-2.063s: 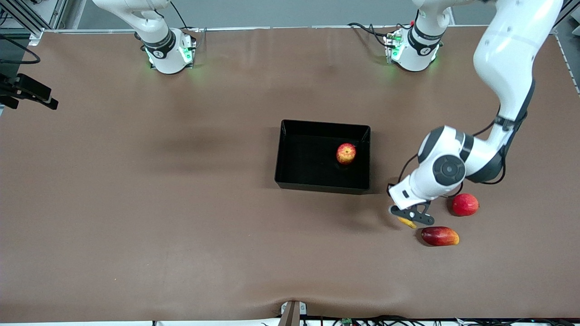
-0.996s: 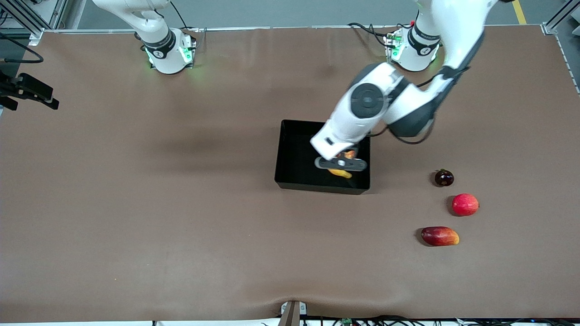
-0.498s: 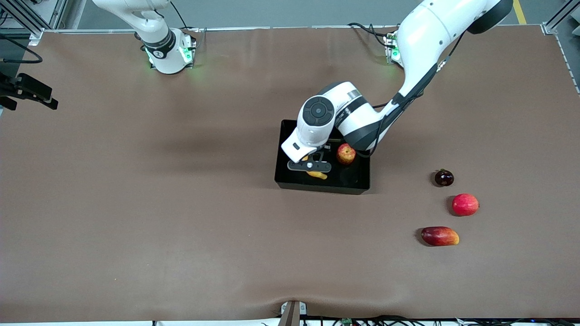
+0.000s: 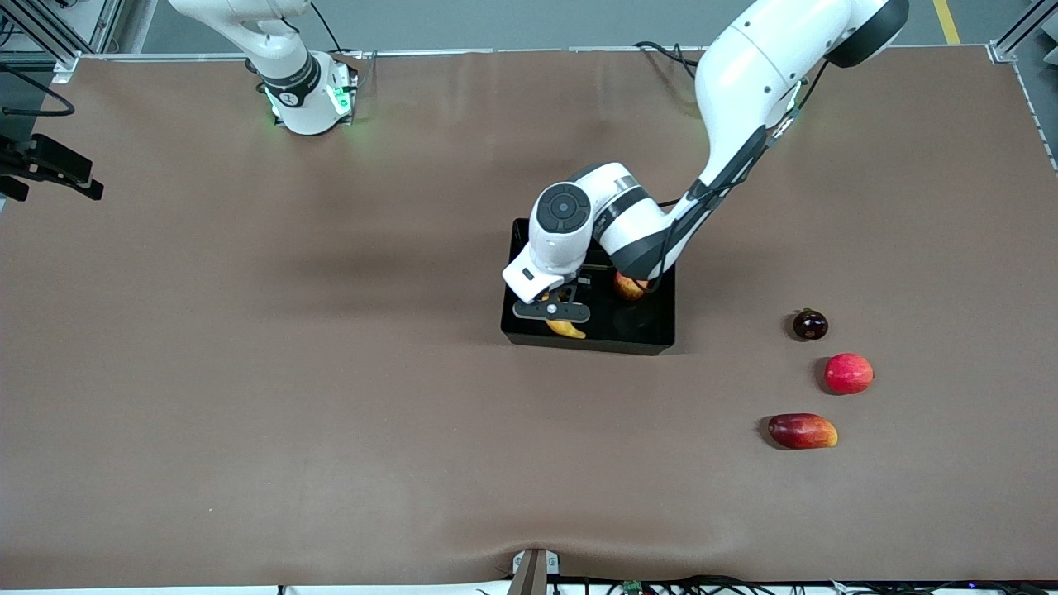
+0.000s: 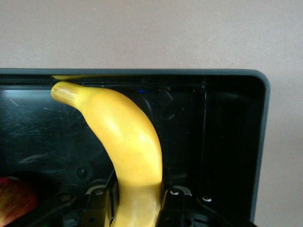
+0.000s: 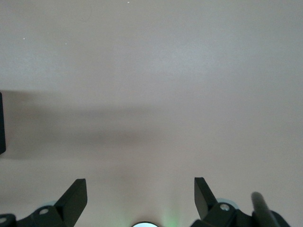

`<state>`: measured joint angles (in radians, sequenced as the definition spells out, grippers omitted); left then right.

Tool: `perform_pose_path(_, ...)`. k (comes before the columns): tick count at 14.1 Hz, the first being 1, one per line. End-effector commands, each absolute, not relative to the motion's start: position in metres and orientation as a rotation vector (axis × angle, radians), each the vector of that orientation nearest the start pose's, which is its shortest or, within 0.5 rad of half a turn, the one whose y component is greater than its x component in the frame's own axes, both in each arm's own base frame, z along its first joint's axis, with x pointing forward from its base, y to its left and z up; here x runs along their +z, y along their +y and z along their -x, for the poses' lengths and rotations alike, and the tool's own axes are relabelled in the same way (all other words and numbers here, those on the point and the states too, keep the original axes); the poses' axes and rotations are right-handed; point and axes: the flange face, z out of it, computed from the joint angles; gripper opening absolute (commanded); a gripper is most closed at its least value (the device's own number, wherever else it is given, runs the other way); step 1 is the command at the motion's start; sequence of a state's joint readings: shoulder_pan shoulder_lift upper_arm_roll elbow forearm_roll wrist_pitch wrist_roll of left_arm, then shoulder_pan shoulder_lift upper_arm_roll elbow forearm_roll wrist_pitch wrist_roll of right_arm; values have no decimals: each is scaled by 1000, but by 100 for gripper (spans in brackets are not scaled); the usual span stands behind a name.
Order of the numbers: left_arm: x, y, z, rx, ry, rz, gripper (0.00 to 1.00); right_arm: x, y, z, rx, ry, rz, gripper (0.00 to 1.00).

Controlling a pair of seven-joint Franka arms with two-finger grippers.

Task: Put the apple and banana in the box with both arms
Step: 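Lower the banana into the box and open the left gripper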

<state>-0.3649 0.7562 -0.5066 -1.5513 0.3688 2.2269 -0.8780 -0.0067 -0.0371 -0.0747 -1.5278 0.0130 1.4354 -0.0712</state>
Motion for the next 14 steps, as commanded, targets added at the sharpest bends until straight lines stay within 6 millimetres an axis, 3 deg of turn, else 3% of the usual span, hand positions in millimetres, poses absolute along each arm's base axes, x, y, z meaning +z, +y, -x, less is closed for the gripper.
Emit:
perform_pose_path(1,230,-499,-505,-1,168,3191,0,656,-46,-523,82,17,3124,100)
perform_pose_path(6,195,-497,-502,-1,218,3166,0,655,-55,-523,84,37,3123,100)
perform_pose_path(7,190,-495,-502,9,217,3161,8,656,-56,-522,82,39,3123,100)
perform_pose_path(8,190,-494,-504,6,220,3160,26,655,-56,-523,84,39,3123,100)
perform_pose_path(9,190,-487,-510,-16,219,3148,99,655,-57,-523,84,41,3123,100)
perform_pose_path(11,196,-475,-524,-73,267,3121,100,655,-57,-523,84,39,3123,100)
perform_pose_path(13,217,-474,-530,-120,264,3125,100,655,-58,-523,84,41,3123,100)
perform_pose_path(14,241,-466,-540,-164,246,3122,100,655,-58,-523,84,41,3123,100)
